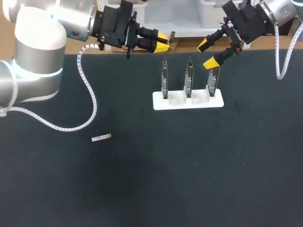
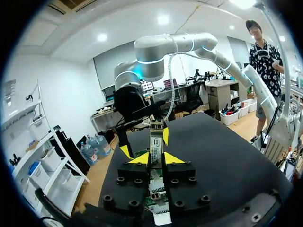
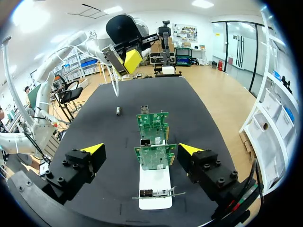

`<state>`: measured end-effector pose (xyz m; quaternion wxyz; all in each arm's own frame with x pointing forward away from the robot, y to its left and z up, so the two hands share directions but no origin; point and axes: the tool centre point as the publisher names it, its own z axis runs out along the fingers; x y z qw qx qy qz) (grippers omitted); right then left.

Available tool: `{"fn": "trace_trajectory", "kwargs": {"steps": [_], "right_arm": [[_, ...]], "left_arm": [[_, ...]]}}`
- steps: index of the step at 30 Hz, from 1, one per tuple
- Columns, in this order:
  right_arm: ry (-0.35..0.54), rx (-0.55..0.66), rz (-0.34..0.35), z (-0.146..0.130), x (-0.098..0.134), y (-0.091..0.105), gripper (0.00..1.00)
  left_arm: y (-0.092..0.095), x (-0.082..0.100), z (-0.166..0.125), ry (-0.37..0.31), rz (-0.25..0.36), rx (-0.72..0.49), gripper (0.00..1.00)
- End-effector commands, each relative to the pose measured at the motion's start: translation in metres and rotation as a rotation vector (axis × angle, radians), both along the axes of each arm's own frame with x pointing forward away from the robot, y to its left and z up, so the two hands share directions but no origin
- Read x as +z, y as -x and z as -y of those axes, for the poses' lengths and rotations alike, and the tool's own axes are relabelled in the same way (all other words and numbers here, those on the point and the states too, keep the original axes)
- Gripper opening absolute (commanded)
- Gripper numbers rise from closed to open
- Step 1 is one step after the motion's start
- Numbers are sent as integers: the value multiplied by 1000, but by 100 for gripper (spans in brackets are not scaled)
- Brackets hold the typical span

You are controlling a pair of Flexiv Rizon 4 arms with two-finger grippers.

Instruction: Pick up the optical module with the left hand, and insert it into the network port with the right hand.

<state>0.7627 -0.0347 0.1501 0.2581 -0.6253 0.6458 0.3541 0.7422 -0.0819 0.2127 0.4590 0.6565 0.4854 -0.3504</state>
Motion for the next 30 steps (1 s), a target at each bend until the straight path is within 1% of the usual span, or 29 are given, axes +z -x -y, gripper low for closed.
{"fn": "trace_trajectory", "kwargs": {"steps": [1,9,12,16,22,23,30], "right_arm": [[0,-2,2,0,0,1,100],[0,-2,2,0,0,1,100],[0,-2,2,0,0,1,100],[0,-2,2,0,0,1,100],[0,-2,2,0,0,1,100],[0,-2,2,0,0,1,100],[0,-2,2,0,0,1,100]], "left_arm": [[-5,-3,8,5,-13,-6,0],[-9,-6,19,17,-35,-14,0],[-8,-6,22,18,-52,12,0],[-9,-10,27,28,-58,27,0],[-16,-16,41,32,-70,24,0],[-17,-17,44,43,-54,11,0],[-17,-17,44,43,-54,11,0]]}}
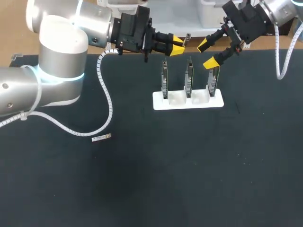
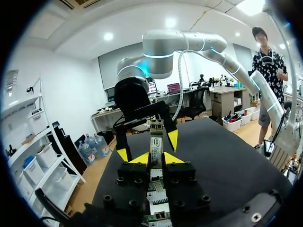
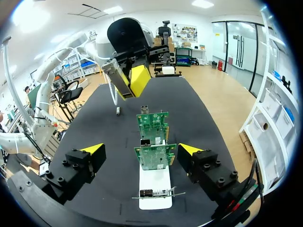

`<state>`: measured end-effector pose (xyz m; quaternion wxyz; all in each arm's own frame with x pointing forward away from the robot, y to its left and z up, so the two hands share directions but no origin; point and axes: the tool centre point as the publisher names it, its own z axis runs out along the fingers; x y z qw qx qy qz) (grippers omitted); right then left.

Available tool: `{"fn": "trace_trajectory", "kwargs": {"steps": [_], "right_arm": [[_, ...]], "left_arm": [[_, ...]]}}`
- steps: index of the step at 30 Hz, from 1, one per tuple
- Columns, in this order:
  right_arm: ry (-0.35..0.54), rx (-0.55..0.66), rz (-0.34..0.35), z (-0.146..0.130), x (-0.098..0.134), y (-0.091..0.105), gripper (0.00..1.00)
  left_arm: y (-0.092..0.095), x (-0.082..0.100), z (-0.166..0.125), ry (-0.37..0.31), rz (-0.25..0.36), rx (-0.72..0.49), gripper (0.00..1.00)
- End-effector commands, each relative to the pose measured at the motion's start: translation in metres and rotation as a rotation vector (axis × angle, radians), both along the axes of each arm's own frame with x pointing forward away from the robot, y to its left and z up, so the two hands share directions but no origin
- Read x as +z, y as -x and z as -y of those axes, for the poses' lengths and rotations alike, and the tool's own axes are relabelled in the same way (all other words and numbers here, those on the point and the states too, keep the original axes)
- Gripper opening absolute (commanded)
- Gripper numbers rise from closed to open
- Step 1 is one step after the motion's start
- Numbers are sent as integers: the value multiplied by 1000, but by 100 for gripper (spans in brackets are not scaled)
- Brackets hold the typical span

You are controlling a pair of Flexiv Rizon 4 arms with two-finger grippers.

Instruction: Pick up the optical module with the left hand, and insert it into the network port with the right hand.

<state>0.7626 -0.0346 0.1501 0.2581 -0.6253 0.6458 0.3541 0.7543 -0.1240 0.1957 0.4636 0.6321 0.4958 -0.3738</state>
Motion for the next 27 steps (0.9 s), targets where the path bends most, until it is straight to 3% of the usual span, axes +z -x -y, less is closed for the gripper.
{"fn": "trace_trajectory", "kwargs": {"steps": [1,16,27], "right_arm": [[0,-2,2,0,0,1,100],[0,-2,2,0,0,1,100],[0,-2,2,0,0,1,100]], "left_arm": [[-5,0,1,0,-1,-8,0],[-6,0,10,13,-10,-1,0],[-2,-1,19,34,-64,28,0]]}}
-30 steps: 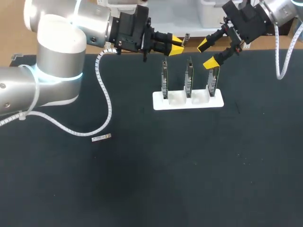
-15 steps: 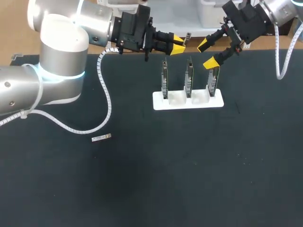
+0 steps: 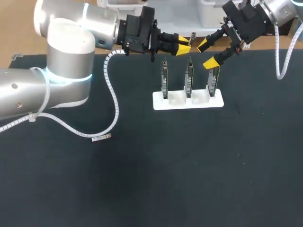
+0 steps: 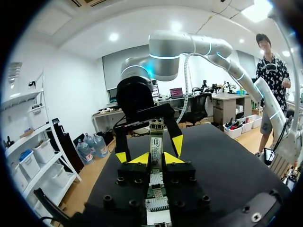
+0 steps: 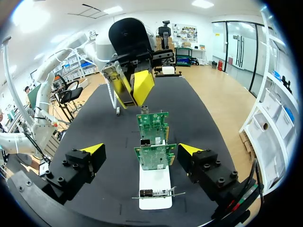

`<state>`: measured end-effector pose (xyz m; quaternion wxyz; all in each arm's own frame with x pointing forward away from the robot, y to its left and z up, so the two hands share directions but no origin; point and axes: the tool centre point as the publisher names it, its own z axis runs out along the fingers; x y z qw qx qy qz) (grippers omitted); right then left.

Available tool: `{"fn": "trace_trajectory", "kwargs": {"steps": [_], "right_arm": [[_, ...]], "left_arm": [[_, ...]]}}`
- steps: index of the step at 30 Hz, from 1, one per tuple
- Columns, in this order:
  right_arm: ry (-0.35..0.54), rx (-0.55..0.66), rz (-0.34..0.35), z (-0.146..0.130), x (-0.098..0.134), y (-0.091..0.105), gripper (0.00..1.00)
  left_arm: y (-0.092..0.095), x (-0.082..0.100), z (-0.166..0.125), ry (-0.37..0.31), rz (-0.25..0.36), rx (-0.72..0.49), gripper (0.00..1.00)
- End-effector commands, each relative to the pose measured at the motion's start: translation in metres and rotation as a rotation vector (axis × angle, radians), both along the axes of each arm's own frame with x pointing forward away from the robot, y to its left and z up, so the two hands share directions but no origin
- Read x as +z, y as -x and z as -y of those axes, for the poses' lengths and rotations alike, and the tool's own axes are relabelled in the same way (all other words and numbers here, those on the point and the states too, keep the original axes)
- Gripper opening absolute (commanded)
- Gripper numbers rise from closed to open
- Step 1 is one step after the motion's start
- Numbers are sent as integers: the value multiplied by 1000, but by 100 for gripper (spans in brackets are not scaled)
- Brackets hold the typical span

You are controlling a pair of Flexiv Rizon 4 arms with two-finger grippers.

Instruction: Pick up the optical module with the left hand, and insert it into the network port with the right hand.

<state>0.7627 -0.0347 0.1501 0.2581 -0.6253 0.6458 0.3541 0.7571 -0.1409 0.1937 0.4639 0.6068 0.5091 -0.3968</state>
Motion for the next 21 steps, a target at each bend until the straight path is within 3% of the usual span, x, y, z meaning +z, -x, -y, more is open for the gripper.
{"fn": "trace_trajectory", "kwargs": {"steps": [1,21], "right_arm": [[0,-2,2,0,0,1,100],[0,-2,2,0,0,1,100]], "left_arm": [[1,1,2,-4,-5,10,0],[-16,-17,17,81,-42,-52,0]]}}
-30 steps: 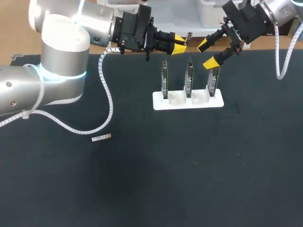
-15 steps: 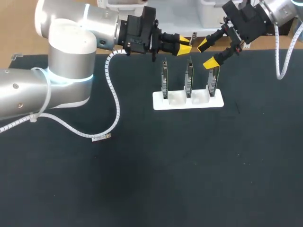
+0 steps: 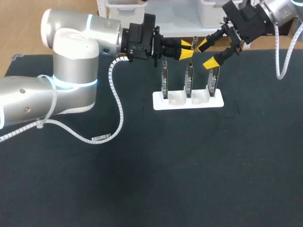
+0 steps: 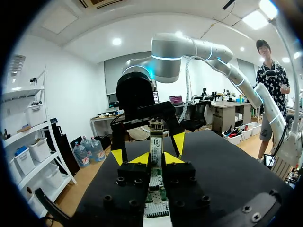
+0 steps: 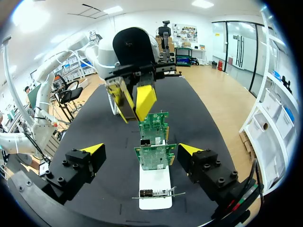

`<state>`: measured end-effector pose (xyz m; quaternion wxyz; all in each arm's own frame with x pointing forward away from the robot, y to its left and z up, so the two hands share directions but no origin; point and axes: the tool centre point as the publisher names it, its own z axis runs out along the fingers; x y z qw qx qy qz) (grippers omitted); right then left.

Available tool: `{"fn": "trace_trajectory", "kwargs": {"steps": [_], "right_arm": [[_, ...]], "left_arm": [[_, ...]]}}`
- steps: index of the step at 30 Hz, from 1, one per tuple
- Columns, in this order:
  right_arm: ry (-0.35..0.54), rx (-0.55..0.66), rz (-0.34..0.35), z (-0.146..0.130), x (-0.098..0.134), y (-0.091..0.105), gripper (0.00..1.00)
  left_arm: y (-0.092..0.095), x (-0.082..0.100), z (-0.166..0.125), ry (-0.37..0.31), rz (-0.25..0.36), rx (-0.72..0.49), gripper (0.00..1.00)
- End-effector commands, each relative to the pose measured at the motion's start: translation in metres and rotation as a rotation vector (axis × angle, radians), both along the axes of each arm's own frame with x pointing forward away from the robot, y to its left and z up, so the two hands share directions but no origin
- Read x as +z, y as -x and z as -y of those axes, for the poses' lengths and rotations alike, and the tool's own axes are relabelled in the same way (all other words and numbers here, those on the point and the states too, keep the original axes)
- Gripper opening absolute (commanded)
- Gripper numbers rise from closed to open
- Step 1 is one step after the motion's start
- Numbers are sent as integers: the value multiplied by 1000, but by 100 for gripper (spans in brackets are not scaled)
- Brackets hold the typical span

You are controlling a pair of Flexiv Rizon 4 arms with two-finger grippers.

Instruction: Pick up the optical module with the left hand, and insert it into the network port with the right hand.

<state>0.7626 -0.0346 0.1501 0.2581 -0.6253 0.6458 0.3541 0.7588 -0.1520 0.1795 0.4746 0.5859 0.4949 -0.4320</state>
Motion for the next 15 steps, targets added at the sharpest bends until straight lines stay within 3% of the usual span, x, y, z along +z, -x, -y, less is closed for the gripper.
{"fn": "trace_trajectory", "kwargs": {"steps": [1,15], "right_arm": [[0,-2,2,0,0,1,100],[0,-2,2,0,0,1,100]], "left_arm": [[-14,-3,7,3,-6,-34,0],[-12,-4,8,27,-26,-41,0]]}}
